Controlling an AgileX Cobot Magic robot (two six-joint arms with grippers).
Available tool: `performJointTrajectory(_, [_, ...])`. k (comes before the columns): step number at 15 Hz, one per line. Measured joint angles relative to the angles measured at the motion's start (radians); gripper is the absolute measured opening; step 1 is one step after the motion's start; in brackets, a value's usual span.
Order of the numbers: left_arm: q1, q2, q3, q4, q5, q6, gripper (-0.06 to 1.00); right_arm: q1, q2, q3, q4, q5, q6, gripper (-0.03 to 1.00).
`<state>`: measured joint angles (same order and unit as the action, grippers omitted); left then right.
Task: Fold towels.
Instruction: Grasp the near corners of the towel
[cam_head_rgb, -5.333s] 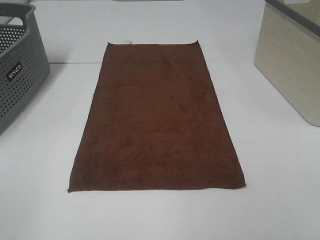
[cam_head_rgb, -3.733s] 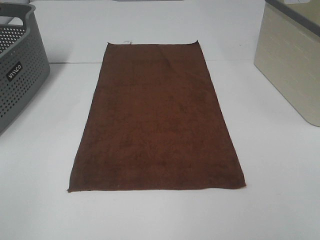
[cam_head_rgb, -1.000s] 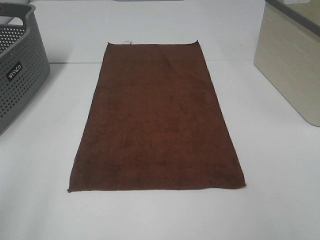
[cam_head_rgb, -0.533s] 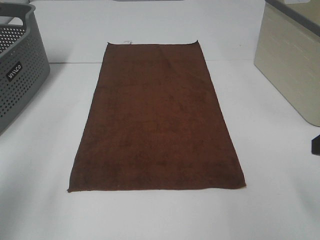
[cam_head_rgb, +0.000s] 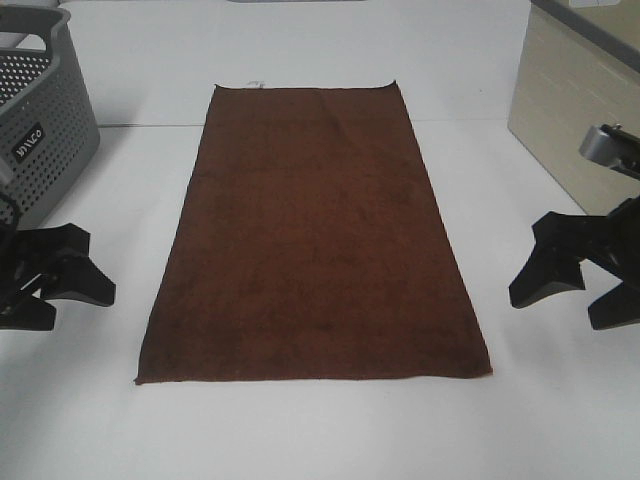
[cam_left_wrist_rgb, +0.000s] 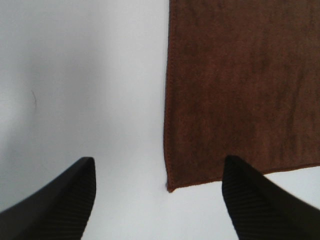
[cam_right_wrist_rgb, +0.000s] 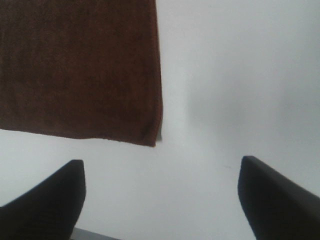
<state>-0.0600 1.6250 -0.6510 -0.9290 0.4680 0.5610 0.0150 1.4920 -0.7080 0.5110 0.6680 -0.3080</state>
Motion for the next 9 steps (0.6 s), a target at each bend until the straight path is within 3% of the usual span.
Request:
performJointTrajectory(4, [-0.047, 0.195, -0.104, -0.069, 0.028, 0.122, 0.69, 0.0, 0.163, -0.062, 0.11, -0.046, -0.169, 0.78])
performJointTrajectory(9, [-0.108, 0.317, -0.202, -0.121, 0.03, 0.133, 0.69, 0.001, 0.325, -0.065, 0.291, -0.046, -0.371, 0.78])
